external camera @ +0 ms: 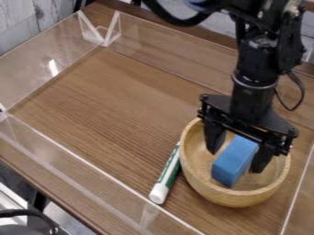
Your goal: Remove the blue block from inside the brown bowl and put it on the table
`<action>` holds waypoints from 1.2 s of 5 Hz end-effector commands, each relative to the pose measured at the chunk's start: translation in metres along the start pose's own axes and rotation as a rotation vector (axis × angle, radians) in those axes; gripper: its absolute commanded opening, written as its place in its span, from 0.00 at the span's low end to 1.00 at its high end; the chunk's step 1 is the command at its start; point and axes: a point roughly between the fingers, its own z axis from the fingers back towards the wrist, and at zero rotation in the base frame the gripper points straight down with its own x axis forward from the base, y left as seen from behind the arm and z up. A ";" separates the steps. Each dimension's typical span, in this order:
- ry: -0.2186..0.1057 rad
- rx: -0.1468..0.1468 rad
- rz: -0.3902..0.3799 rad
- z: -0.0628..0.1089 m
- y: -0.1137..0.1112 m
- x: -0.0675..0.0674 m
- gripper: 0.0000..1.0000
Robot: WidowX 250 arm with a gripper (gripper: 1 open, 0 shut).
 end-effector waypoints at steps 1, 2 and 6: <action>-0.037 -0.018 -0.003 0.007 -0.002 0.006 1.00; -0.040 -0.020 -0.004 0.007 -0.001 0.006 1.00; -0.047 -0.026 -0.004 -0.008 0.000 0.008 1.00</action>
